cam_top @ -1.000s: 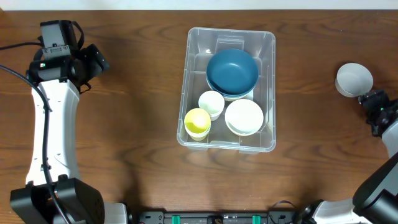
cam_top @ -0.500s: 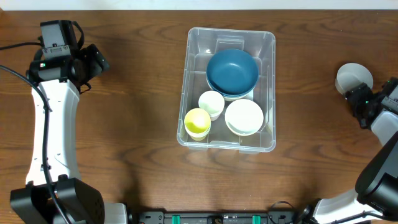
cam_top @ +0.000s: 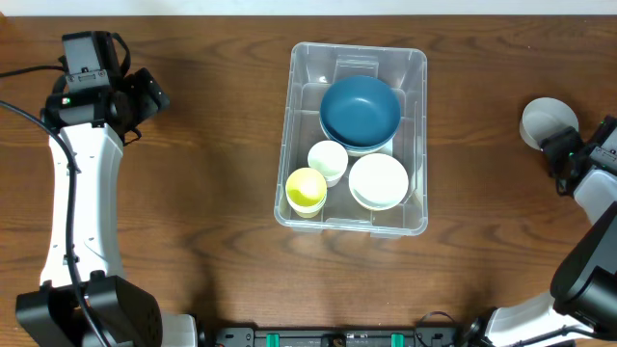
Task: Pack container
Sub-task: 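Move right gripper to the light blue bowl and grasp its rim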
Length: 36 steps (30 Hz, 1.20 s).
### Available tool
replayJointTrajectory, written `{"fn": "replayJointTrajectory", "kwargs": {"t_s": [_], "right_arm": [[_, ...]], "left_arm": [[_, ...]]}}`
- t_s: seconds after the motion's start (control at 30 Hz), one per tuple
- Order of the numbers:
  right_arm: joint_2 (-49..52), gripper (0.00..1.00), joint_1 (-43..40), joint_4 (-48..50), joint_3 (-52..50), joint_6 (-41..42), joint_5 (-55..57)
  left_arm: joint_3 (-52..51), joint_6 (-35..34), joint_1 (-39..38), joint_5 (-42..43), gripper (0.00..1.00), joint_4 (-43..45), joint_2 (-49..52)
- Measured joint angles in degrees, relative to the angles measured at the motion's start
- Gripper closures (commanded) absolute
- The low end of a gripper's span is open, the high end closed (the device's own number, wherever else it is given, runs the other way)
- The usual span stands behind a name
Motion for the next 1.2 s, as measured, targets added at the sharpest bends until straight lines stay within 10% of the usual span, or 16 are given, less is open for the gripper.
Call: {"fn": "replayJointTrajectory", "kwargs": {"t_s": [0.7,1.03,1.2], "right_arm": [[4.1,0.94,0.0,-10.1,7.7,-3.2,0.1],[4.1,0.99,5.1,-28.9,22.4,-11.0,-1.2],[4.1,0.72,9.3,-32.8,26.4,-12.2,-0.9]], "left_arm": [[0.0,0.0,0.0,0.0,0.02,0.0,0.0],[0.0,0.0,0.0,0.0,0.02,0.0,0.0],[0.0,0.0,0.0,0.0,0.02,0.0,0.0]]}}
